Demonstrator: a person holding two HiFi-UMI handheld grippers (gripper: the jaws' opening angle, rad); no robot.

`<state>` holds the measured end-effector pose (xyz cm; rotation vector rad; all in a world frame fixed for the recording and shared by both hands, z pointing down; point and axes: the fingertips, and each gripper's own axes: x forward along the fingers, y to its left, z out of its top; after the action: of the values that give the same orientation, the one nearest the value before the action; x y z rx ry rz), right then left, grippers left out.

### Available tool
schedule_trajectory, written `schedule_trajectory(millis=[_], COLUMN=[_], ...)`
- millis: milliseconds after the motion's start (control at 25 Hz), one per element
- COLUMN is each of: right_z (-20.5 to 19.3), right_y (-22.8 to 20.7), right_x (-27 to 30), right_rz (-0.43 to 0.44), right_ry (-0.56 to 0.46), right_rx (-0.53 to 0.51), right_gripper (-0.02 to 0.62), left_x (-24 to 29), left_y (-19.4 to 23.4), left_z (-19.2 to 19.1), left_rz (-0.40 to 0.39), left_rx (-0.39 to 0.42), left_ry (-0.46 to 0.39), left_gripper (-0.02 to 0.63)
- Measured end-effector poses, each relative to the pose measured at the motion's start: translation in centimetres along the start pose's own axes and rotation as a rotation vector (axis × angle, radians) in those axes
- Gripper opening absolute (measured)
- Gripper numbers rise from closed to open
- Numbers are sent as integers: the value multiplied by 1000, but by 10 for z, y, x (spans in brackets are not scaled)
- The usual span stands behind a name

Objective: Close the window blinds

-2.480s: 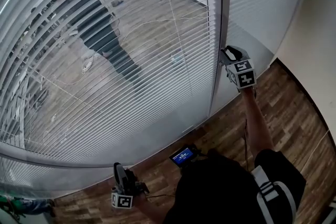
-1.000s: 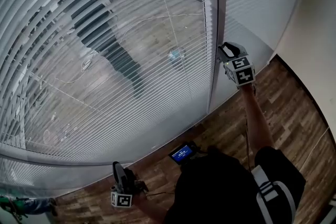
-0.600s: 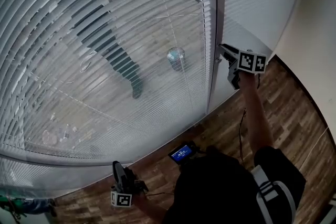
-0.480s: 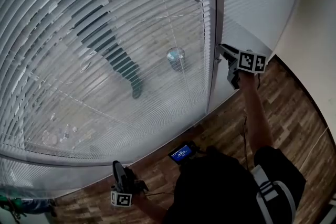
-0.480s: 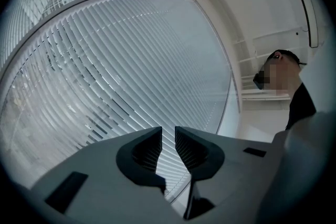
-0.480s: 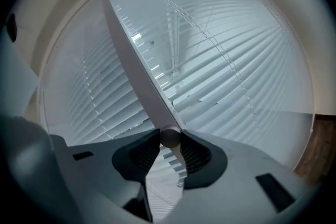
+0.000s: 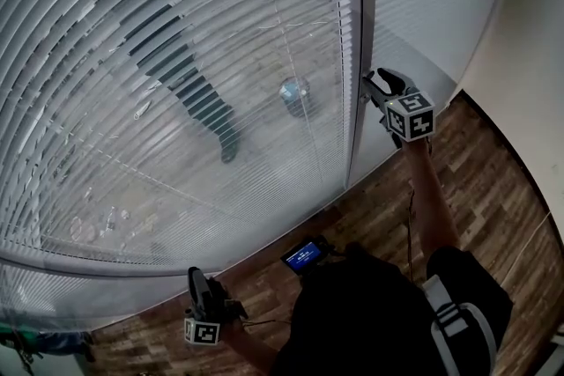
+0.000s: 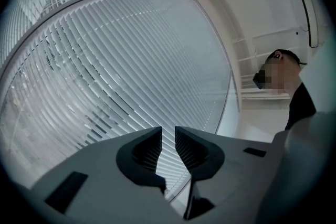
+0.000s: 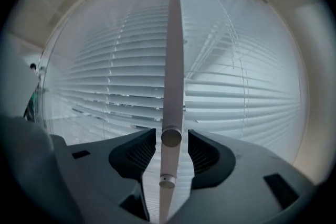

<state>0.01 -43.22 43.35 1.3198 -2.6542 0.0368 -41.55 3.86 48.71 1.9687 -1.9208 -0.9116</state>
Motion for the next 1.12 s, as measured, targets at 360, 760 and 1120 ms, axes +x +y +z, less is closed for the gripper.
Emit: schedule_trajectory(millis=[360, 760, 1120], right_z=[5, 0, -4], right_y=[7, 3, -8], right_x=[3, 5, 8], right_rz=[-132, -115, 145], right_ry=[77, 102, 17], right_rx=[-418, -208, 609], right_gripper=[173, 129, 129], left_x=[1, -9, -3], left_y=[-4, 2, 4], left_z=[-1, 1, -4], left_rz=[9, 26, 6], left_rx=[-9, -4, -18], left_ry=[1, -9, -13], left_gripper=[84, 84, 84])
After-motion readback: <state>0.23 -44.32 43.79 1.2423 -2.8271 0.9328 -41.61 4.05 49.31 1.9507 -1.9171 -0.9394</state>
